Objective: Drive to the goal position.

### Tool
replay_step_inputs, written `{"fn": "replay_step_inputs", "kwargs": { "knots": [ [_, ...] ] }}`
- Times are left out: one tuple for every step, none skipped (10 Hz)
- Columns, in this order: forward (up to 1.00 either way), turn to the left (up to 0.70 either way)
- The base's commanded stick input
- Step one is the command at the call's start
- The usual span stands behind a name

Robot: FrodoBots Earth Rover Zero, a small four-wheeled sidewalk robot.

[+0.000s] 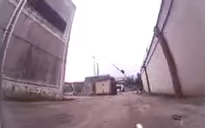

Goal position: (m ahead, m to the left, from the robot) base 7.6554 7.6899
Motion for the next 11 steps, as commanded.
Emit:
{"fn": "replay_step_inputs", "kwargs": {
  "knots": [
    [0.84, 0.03],
    [0.84, 0.03],
    [0.84, 0.03],
    [0.84, 0.03],
    [0.84, 0.03],
    [0.84, 0.03],
    [0.84, 0.03],
    [0.84, 0.03],
    [0.84, 0.03],
    [0.84, 0.03],
    [0.84, 0.03]
  ]
}}
